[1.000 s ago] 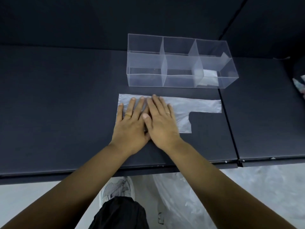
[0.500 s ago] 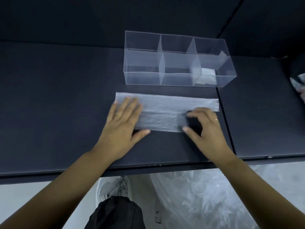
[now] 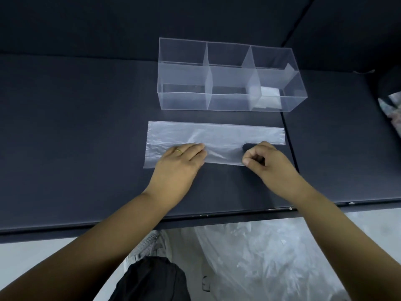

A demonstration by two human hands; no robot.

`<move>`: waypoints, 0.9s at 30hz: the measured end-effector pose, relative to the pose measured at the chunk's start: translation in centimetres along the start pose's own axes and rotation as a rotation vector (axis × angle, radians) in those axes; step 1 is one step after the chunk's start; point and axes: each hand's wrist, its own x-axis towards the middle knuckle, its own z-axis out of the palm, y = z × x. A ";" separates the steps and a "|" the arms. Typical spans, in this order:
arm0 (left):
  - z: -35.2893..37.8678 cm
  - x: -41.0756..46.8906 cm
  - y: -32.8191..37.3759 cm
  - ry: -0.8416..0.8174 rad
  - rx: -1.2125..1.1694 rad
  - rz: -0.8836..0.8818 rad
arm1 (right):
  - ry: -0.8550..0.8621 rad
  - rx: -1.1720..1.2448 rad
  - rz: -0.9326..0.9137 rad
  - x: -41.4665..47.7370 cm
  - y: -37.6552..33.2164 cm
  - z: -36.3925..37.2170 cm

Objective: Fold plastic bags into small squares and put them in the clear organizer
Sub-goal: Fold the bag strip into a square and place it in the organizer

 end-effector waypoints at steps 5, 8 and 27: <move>-0.7 0.2 0.9 -0.056 0.011 -0.019 | 0.075 -0.367 -0.232 -0.7 -2.5 0.6; -1.5 0.4 1.7 -0.157 0.003 -0.031 | 0.013 -0.485 -0.344 -0.1 -2.6 2.6; -4.2 -0.7 -7.1 0.032 -0.538 -0.915 | 0.381 0.202 0.281 5.6 -1.8 3.3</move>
